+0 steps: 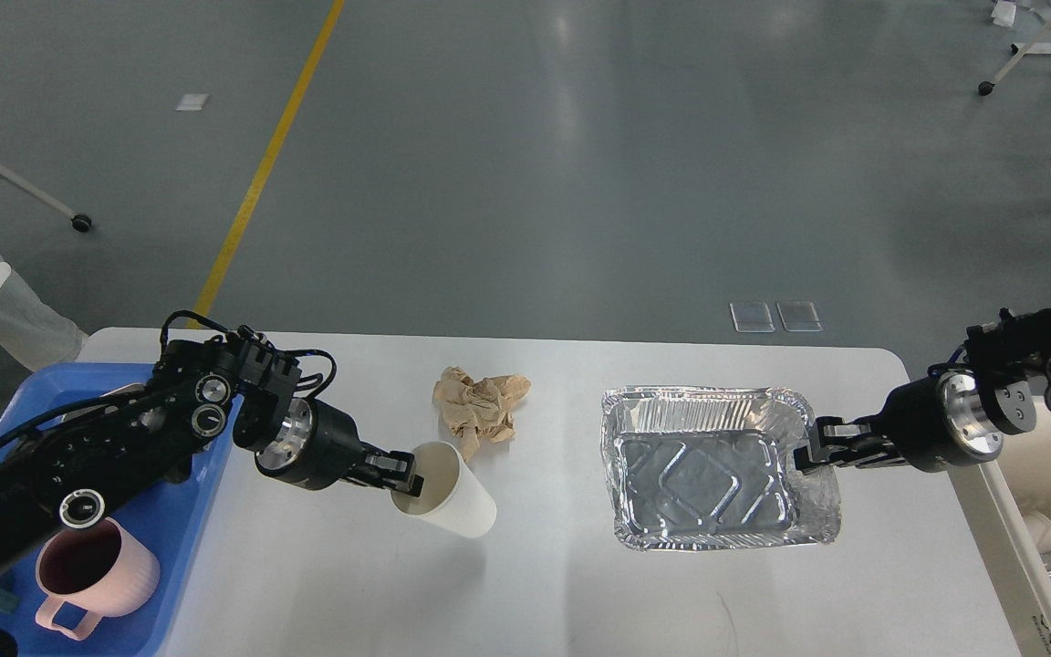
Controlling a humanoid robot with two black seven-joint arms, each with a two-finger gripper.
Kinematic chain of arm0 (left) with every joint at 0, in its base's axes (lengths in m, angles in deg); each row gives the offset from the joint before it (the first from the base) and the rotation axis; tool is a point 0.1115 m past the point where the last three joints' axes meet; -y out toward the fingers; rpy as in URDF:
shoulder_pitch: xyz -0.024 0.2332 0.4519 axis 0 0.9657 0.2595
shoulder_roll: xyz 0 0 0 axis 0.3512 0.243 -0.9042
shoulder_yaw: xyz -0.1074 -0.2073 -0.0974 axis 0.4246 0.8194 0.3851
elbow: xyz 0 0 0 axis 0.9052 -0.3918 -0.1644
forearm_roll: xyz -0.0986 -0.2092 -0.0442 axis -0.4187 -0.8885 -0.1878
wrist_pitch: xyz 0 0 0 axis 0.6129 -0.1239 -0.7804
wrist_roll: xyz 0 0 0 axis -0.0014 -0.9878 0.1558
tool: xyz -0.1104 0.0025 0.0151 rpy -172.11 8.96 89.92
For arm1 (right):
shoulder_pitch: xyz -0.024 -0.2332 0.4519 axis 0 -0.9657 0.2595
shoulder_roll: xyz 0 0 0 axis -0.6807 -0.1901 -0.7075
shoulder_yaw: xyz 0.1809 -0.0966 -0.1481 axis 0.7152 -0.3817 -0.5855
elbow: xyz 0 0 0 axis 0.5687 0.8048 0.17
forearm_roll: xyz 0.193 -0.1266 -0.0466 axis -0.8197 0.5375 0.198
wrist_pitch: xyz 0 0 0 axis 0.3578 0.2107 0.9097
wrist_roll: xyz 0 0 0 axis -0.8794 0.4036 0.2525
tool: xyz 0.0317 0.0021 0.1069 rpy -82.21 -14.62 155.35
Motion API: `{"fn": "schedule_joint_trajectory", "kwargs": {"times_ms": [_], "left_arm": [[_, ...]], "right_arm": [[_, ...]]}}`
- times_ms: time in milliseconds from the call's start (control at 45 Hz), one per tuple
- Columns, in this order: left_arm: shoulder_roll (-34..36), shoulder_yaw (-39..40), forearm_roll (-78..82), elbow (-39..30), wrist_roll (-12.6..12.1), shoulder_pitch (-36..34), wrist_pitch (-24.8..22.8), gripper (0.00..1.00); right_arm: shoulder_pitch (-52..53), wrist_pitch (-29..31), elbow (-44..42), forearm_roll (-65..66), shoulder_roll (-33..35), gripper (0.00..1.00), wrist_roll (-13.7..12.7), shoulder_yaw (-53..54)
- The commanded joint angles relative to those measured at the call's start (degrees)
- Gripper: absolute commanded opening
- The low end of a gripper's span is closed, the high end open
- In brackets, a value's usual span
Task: Tidy desktop
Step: 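Lift the paper cup with the left gripper and place it in the foil tray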
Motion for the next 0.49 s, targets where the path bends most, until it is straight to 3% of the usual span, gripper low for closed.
{"fn": "schedule_joint_trajectory", "kwargs": {"times_ms": [0,267,467], "left_arm": [[3.1,4.8,-3.1,0.0,0.0,-0.5,0.0,0.00],[9.7,13.7,-9.3,0.0,0.0,-2.4,0.0,0.01],[12.6,15.7,-13.1,-0.6,0.0,-5.3,0.0,0.01]], "right_arm": [[0.0,0.0,0.0,0.0,-0.2,0.00,0.0,0.0],[0.3,0.1,-0.3,0.1,-0.4,0.00,0.0,-0.1],[0.3,0.1,-0.3,0.2,-0.4,0.00,0.0,-0.1]]}}
